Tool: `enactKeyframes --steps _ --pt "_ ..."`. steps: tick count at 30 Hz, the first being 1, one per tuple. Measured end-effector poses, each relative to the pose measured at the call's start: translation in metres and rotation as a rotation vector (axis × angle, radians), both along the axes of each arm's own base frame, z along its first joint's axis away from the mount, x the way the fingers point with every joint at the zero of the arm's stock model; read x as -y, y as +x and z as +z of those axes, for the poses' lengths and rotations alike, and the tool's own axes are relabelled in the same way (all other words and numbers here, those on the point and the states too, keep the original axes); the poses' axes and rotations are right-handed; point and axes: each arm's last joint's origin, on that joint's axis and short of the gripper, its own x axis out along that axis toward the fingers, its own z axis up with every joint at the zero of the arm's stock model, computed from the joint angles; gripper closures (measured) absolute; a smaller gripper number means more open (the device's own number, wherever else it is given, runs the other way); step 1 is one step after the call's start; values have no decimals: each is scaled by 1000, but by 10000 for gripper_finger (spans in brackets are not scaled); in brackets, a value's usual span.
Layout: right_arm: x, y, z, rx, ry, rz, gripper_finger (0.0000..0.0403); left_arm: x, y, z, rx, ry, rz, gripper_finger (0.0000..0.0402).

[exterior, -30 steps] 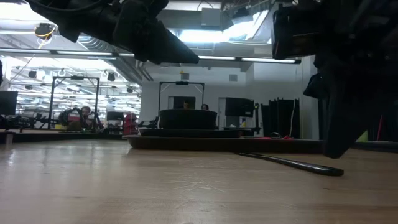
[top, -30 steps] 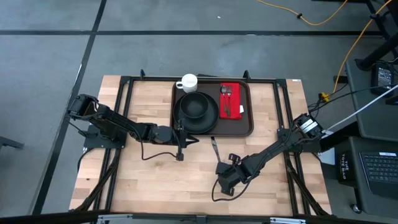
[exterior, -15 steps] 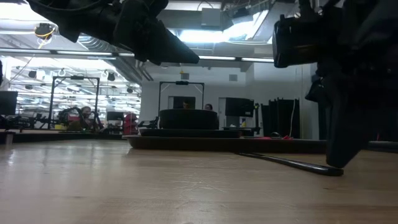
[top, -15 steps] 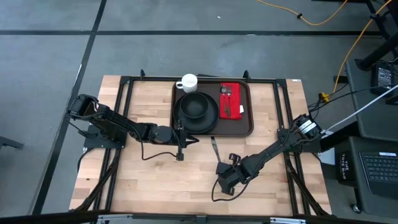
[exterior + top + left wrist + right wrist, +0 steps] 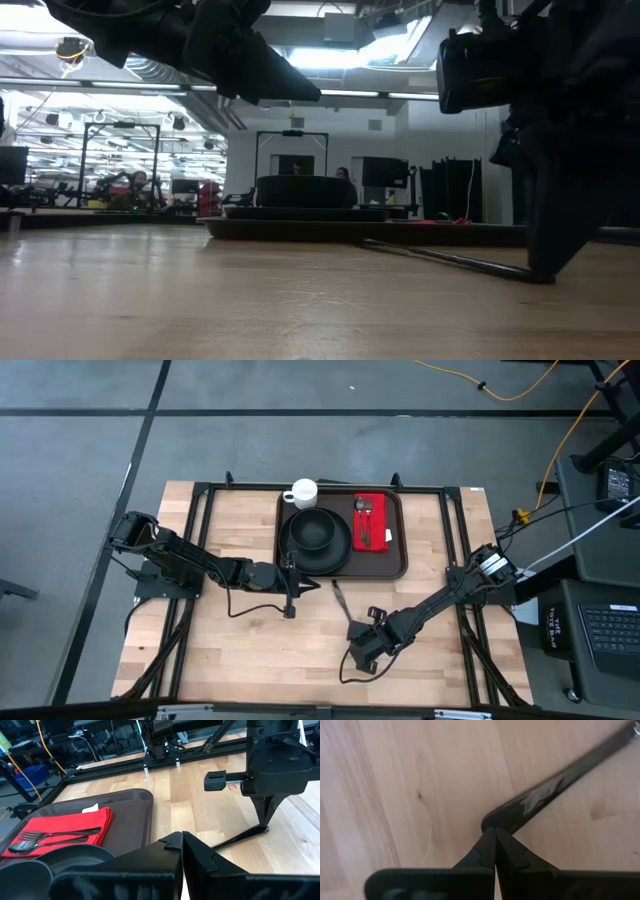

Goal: Set up tray
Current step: Put the black table knife on the red table napkin to the right of the black fork

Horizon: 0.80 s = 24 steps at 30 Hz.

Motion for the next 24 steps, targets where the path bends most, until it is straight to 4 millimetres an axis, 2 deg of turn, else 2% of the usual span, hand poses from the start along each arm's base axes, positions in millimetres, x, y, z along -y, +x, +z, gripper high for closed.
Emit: enactKeyframes --steps 5,17,24 --pt "-1 -2 -1 -22 -6 55 400 0 0 0 1 0 0 397" --pt "3 -11 -3 -116 -46 68 400 0 0 0 1 0 0 399" --pt "4 -12 -4 -129 -82 185 400 0 0 0 1 0 -1 382"
